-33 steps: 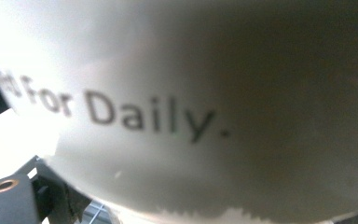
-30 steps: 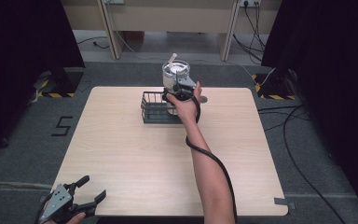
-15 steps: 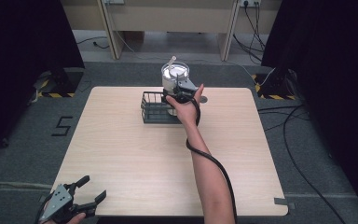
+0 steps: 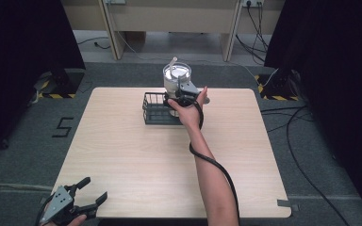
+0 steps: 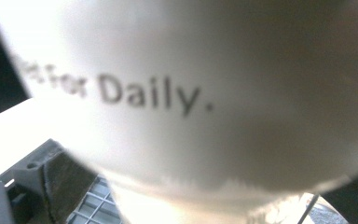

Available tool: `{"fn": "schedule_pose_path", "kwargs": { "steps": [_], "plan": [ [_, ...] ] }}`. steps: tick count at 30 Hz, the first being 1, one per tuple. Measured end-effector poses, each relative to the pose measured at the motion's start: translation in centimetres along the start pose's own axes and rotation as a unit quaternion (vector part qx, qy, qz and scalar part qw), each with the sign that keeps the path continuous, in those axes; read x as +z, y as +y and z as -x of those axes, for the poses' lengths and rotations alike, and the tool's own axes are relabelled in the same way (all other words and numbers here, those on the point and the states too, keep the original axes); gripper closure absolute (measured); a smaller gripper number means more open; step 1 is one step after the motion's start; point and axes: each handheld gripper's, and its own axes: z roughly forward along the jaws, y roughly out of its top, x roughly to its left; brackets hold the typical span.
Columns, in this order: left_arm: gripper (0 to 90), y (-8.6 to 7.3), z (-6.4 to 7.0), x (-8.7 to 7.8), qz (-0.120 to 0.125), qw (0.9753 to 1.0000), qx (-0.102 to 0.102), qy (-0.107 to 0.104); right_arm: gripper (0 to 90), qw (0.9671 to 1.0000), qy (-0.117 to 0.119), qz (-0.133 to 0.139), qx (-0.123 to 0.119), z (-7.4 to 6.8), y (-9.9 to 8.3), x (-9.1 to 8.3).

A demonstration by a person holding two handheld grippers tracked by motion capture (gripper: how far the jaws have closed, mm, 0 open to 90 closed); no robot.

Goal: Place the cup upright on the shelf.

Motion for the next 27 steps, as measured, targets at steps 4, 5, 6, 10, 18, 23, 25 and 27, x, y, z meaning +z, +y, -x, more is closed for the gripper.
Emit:
{"fn": "schedule_pose_path", "kwargs": {
  "steps": [4,5,6,10,18,23,25,27],
  "plan": [
    [14.4,0.0,0.0,0.0,0.0,1.0,0.001,-0.001,1.3,1.0,-0.001,0.001,0.004,0.0,-0.1,-0.4],
    [14.4,0.0,0.1,0.0,0.0,1.0,0.001,-0.001,1.3,1.0,0.0,0.004,0.0,0.1,0.0,-0.7],
    [14.4,0.0,0.0,0.1,0.0,1.0,0.0,-0.001,1.3,1.0,0.001,0.005,-0.002,0.2,0.0,-0.8],
    [14.4,0.0,0.1,0.1,-0.001,1.0,0.0,0.0,1.3,1.0,0.0,0.007,-0.004,0.2,0.1,-1.2],
    [14.4,0.0,0.1,0.1,-0.002,1.0,0.001,0.0,1.2,0.9999,0.001,0.009,-0.006,0.2,-0.2,-2.4],
    [14.4,0.0,0.1,0.1,-0.002,1.0,0.002,0.0,1.5,0.9999,0.002,0.01,-0.005,0.3,-0.6,-3.2],
    [14.4,0.0,0.1,0.1,-0.002,1.0,0.002,0.0,1.6,0.9999,0.002,0.011,-0.005,0.3,-0.7,-3.5],
    [14.4,0.0,0.1,0.2,-0.002,1.0,0.002,0.0,1.8,0.9999,0.002,0.011,-0.006,0.3,-0.8,-3.9]
  ]
}}
